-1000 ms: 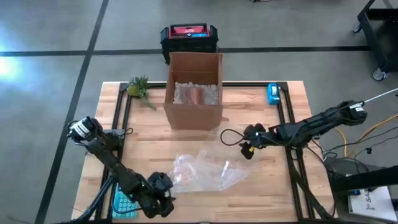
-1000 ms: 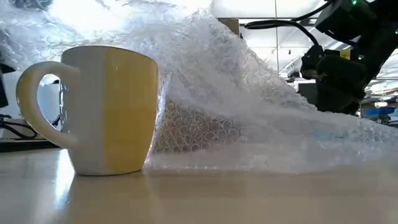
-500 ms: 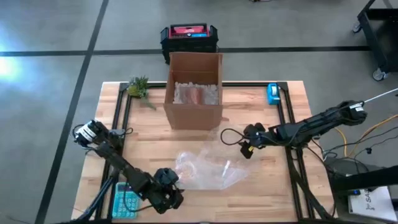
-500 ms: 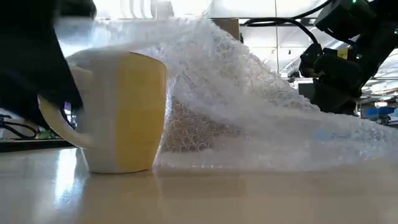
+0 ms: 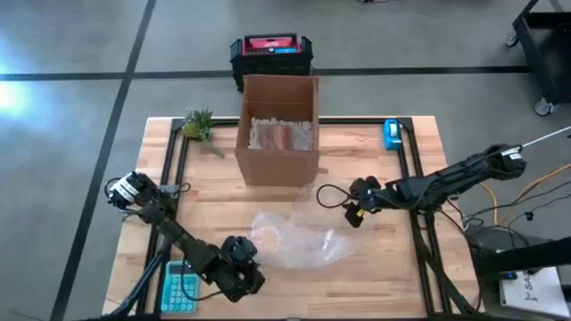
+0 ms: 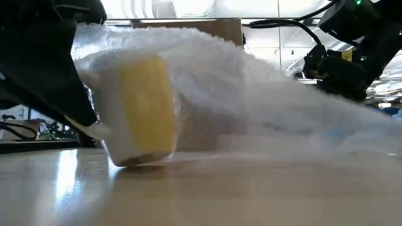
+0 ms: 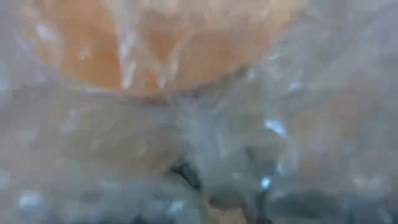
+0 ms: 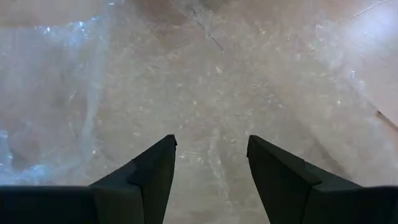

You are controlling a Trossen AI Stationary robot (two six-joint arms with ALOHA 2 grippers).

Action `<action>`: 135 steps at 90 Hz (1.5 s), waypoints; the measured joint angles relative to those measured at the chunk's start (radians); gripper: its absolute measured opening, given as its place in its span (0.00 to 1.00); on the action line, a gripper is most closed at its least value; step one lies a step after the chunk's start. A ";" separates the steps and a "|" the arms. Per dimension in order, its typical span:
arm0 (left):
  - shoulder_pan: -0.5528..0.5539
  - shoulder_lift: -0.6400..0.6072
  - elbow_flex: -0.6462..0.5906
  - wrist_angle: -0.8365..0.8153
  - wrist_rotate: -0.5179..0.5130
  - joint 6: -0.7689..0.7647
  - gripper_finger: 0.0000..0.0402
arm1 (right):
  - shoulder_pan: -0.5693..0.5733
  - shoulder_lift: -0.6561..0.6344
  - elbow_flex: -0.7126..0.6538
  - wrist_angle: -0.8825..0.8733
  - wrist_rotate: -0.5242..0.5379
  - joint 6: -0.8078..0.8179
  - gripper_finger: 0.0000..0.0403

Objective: Wrap mug
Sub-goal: Wrap the yellow mug with bubble wrap

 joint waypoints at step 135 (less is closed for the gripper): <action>-0.051 -0.067 0.001 -0.048 0.273 0.093 0.07 | 0.029 0.000 -0.014 0.020 -0.006 -0.029 0.46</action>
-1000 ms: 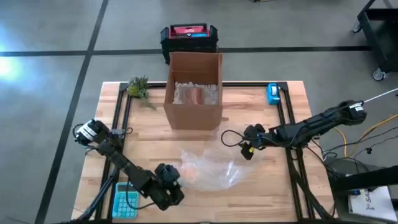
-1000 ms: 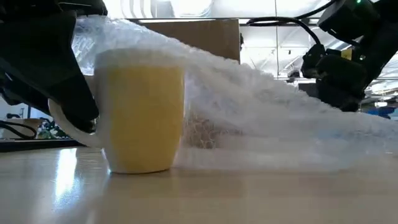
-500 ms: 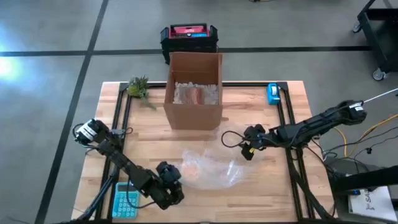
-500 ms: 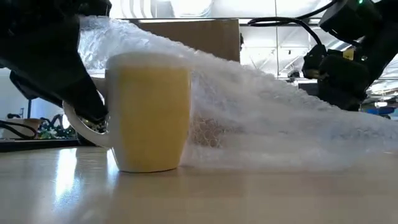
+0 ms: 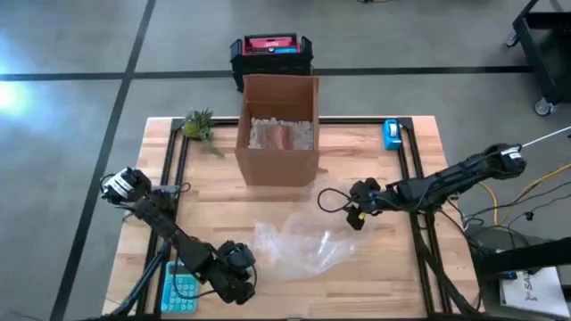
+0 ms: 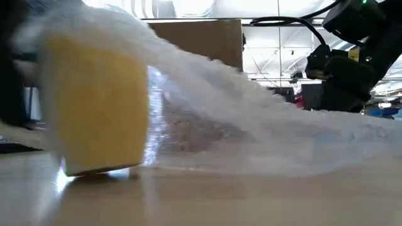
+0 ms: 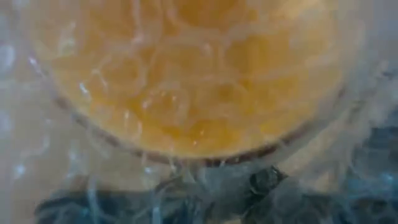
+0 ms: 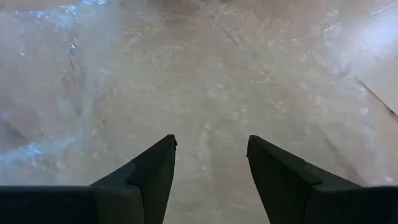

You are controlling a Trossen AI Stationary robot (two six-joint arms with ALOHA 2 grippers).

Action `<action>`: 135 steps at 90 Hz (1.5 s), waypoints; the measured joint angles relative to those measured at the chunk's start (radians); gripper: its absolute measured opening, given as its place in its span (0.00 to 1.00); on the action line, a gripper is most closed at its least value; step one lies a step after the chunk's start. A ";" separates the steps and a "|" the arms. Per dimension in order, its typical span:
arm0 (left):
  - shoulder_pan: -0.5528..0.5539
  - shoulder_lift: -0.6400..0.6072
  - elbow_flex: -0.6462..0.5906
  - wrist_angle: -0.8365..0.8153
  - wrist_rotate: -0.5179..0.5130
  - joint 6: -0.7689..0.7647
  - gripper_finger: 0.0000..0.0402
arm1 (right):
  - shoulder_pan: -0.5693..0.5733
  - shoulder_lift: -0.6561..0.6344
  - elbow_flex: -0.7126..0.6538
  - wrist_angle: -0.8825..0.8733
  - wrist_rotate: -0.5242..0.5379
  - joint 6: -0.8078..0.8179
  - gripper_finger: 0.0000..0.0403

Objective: Wrap mug
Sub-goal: Wrap the yellow mug with bubble wrap

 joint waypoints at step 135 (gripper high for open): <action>-0.222 -0.058 0.131 -0.492 0.242 -0.446 0.07 | 0.107 0.370 0.088 0.145 0.061 -0.345 0.01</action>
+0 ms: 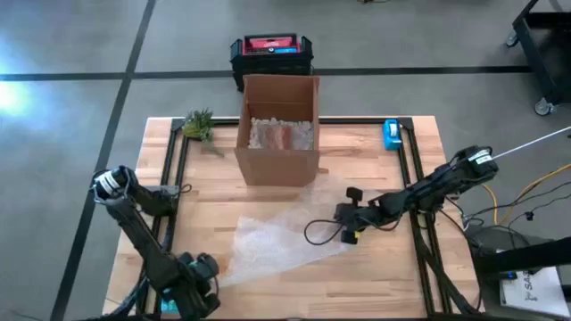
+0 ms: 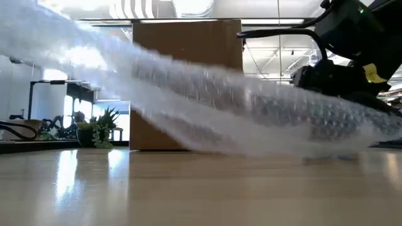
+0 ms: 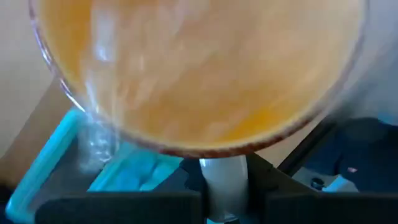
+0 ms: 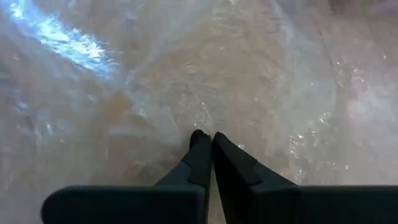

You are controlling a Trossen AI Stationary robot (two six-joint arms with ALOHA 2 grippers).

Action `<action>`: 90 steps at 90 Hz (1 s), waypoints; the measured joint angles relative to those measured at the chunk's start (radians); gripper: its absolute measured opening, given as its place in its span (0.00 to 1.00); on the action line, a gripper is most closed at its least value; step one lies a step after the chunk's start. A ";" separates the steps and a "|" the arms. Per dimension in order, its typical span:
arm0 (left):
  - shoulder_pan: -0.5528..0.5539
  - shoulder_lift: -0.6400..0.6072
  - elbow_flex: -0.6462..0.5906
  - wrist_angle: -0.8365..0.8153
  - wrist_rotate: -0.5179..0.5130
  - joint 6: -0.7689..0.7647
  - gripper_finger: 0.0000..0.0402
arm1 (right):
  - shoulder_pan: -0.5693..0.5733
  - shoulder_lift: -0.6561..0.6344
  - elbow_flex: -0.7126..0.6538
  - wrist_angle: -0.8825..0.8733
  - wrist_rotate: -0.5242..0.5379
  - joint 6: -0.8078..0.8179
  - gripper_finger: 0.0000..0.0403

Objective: Wrap mug
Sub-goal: Wrap the yellow mug with bubble wrap

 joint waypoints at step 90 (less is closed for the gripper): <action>0.401 0.015 0.169 0.147 -0.526 0.780 0.07 | 0.006 -0.002 0.044 0.088 -0.024 -0.011 0.02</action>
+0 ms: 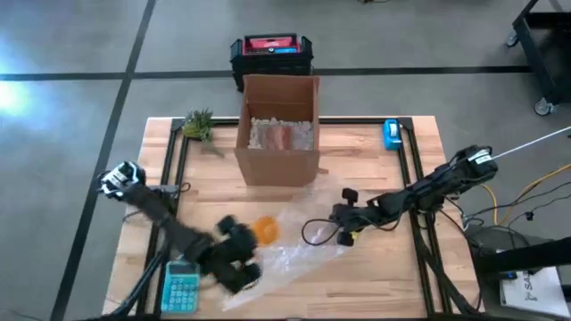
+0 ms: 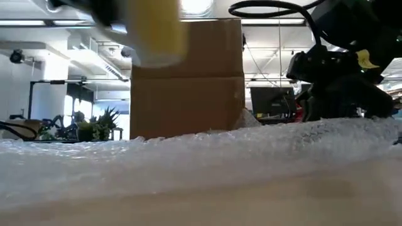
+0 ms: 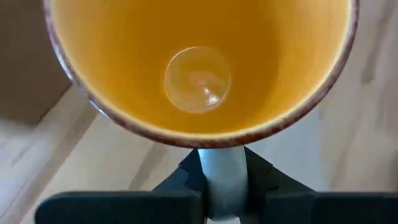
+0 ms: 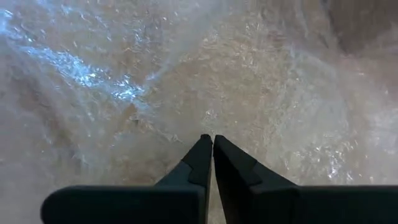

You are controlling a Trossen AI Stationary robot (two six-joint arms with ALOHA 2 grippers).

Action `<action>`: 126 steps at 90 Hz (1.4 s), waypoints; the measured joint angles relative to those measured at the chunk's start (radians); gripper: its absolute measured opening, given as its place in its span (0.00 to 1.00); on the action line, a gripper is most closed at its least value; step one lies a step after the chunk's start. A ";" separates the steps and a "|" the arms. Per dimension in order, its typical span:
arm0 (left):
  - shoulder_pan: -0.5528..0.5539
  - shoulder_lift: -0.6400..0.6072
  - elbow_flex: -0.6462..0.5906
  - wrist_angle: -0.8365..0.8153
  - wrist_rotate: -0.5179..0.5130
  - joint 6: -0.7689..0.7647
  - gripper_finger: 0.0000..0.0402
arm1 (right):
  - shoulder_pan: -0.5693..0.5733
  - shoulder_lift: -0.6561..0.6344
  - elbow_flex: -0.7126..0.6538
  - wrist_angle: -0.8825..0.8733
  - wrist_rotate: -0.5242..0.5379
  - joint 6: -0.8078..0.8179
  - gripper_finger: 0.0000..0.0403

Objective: Wrap mug
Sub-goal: Wrap the yellow mug with bubble wrap

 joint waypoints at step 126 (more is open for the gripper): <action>0.143 0.036 -0.118 0.174 0.299 0.218 0.55 | 0.010 -0.012 0.207 -0.183 -0.274 -0.063 0.45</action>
